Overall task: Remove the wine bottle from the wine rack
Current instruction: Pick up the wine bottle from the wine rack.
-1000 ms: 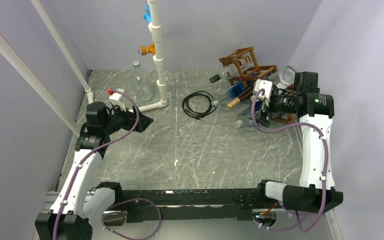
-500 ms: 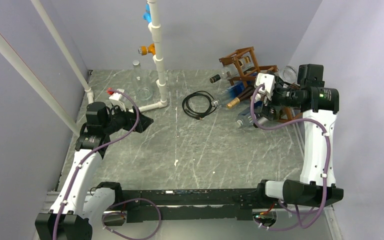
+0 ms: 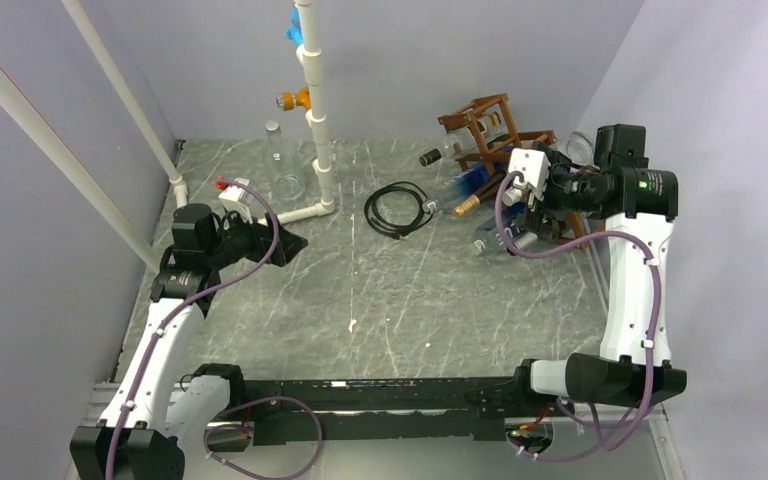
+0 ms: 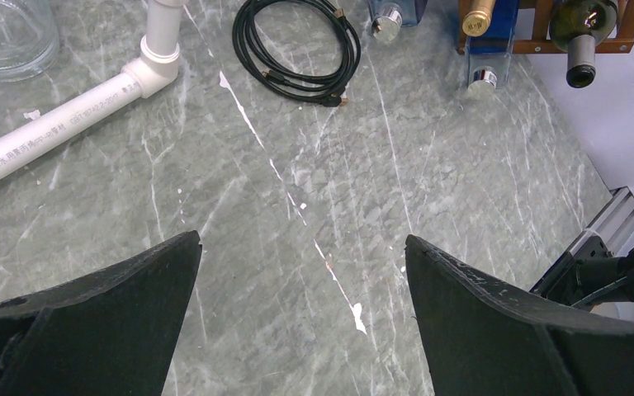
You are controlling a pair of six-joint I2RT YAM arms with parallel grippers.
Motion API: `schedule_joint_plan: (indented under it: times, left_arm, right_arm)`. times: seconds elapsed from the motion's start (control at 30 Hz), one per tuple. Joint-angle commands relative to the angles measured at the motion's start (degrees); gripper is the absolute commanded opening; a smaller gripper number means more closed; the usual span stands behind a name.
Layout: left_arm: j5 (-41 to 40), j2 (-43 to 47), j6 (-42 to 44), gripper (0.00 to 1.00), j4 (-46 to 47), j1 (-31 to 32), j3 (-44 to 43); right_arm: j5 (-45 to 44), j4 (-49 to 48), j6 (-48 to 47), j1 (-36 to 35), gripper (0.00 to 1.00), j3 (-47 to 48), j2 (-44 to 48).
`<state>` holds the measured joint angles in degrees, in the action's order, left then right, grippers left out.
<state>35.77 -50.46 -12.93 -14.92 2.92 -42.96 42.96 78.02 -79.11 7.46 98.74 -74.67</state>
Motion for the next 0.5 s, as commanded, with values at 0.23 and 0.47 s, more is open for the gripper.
schedule_joint_plan:
  times: [0.23,0.47]
  left_arm:
    - [1.2,0.8,1.0,1.00,0.4,-0.1,-0.6]
    - [1.3,0.8,1.0,0.99,0.5,-0.1,-0.5]
  right_arm:
    - [-9.4,-3.6,-2.7,-0.1,1.00,2.2,-1.4]
    - [-15.5,-6.3,-8.2,-0.2,1.00,2.2,-3.4]
